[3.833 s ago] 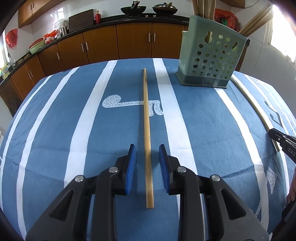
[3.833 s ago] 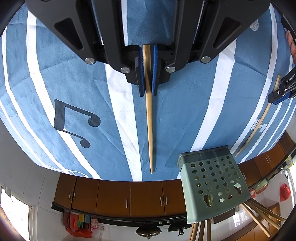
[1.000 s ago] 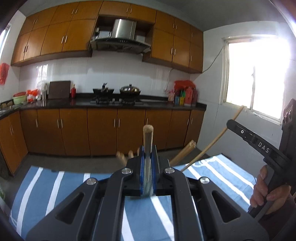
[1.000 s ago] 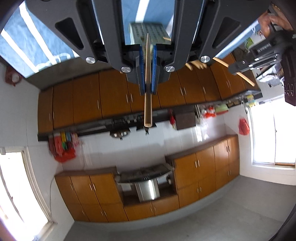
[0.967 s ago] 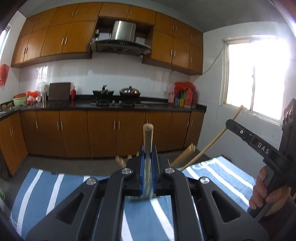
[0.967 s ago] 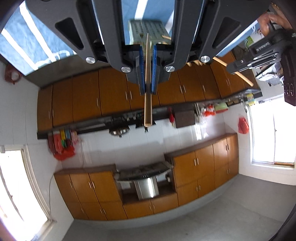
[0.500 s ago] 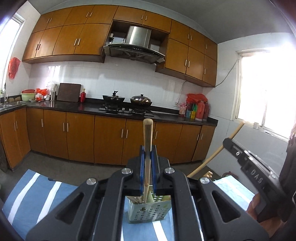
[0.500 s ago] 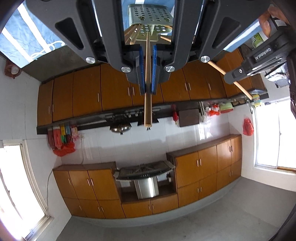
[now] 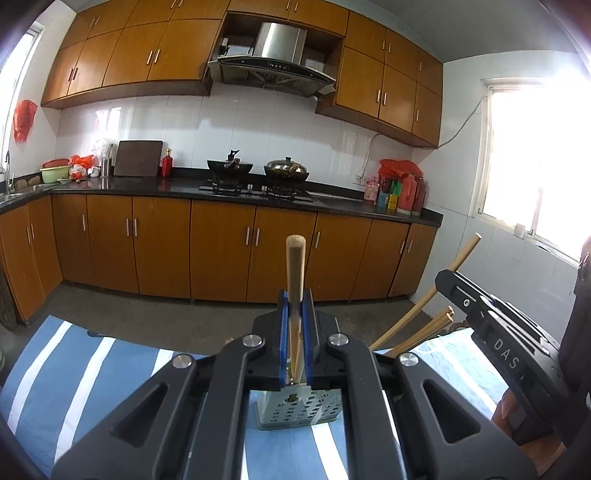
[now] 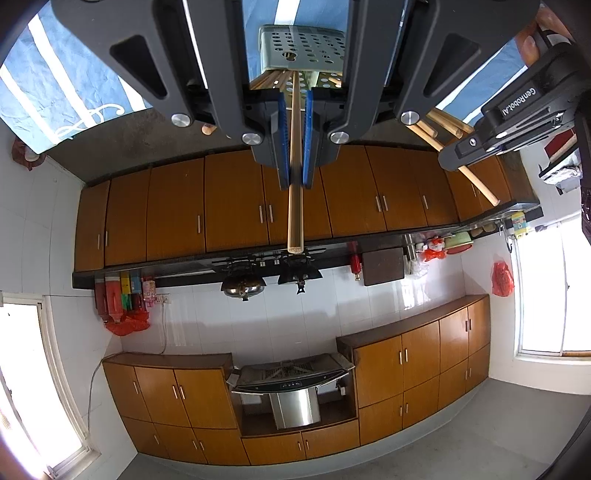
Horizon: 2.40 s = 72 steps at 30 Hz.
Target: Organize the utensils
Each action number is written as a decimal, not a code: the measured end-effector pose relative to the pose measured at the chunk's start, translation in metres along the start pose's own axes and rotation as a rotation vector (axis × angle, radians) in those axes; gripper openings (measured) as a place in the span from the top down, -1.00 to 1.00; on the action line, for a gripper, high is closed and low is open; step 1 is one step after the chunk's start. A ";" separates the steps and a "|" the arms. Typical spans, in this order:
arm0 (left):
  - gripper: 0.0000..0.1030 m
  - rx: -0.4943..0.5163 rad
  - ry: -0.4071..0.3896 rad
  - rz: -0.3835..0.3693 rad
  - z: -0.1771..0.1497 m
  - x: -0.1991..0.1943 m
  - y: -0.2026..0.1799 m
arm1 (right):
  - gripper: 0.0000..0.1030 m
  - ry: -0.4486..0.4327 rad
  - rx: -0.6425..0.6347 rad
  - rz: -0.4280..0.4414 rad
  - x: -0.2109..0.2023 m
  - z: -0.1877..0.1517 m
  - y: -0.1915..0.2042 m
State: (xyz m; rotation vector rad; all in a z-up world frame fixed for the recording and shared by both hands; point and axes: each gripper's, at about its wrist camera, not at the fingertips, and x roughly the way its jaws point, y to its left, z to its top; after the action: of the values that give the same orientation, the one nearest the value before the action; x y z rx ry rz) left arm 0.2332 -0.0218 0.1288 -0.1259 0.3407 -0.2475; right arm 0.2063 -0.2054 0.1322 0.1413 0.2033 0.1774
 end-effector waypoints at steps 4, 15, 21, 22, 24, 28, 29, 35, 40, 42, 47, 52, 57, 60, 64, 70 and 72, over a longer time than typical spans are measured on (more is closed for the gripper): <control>0.85 -0.008 0.015 0.002 -0.003 0.003 0.002 | 0.85 0.008 0.000 -0.009 0.000 0.001 -0.001; 0.31 -0.045 -0.026 -0.008 0.006 -0.020 0.010 | 0.26 -0.034 0.026 -0.022 -0.021 0.010 -0.011; -0.13 -0.049 -0.060 -0.006 0.003 -0.054 0.018 | -0.01 -0.053 0.028 -0.030 -0.046 0.010 -0.015; -0.25 -0.048 -0.062 -0.001 0.001 -0.059 0.019 | -0.09 -0.055 0.027 -0.032 -0.050 0.007 -0.014; -0.46 -0.045 -0.066 0.012 -0.006 -0.073 0.024 | -0.23 -0.052 0.026 -0.032 -0.060 0.002 -0.014; -0.87 -0.017 -0.079 0.048 -0.020 -0.099 0.028 | -0.64 -0.038 0.015 -0.027 -0.079 -0.013 -0.010; -0.91 -0.003 -0.081 0.060 -0.024 -0.105 0.028 | -0.77 -0.038 0.008 -0.028 -0.083 -0.016 -0.008; -0.92 0.101 -0.062 0.154 -0.059 -0.131 0.023 | -0.97 -0.042 -0.072 -0.056 -0.109 -0.042 0.011; -0.92 0.093 -0.027 0.211 -0.090 -0.144 0.029 | -0.97 0.018 -0.103 -0.092 -0.119 -0.065 0.021; -0.92 0.081 -0.006 0.221 -0.103 -0.148 0.030 | -0.97 0.043 -0.105 -0.099 -0.122 -0.074 0.024; -0.92 0.107 0.016 0.242 -0.124 -0.152 0.027 | -0.97 0.084 -0.090 -0.107 -0.129 -0.100 0.028; -0.92 0.126 0.042 0.239 -0.145 -0.153 0.022 | -0.97 0.126 -0.088 -0.113 -0.131 -0.116 0.029; -0.92 0.104 0.069 0.235 -0.157 -0.152 0.024 | -0.97 0.139 -0.072 -0.128 -0.133 -0.124 0.026; -0.92 0.097 0.070 0.234 -0.161 -0.153 0.024 | -0.97 0.142 -0.071 -0.141 -0.134 -0.128 0.026; -0.92 0.090 0.073 0.233 -0.163 -0.155 0.025 | -0.97 0.156 -0.075 -0.147 -0.133 -0.133 0.026; -0.92 0.085 0.079 0.235 -0.167 -0.155 0.024 | -0.97 0.181 -0.061 -0.143 -0.133 -0.141 0.024; -0.92 0.084 0.087 0.233 -0.169 -0.153 0.024 | -0.97 0.187 -0.065 -0.146 -0.133 -0.143 0.024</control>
State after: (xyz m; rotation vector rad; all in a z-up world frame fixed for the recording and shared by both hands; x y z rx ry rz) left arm 0.0404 0.0281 0.0153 0.0076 0.4274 -0.0369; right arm 0.0443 -0.1896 0.0221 0.0444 0.3922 0.0516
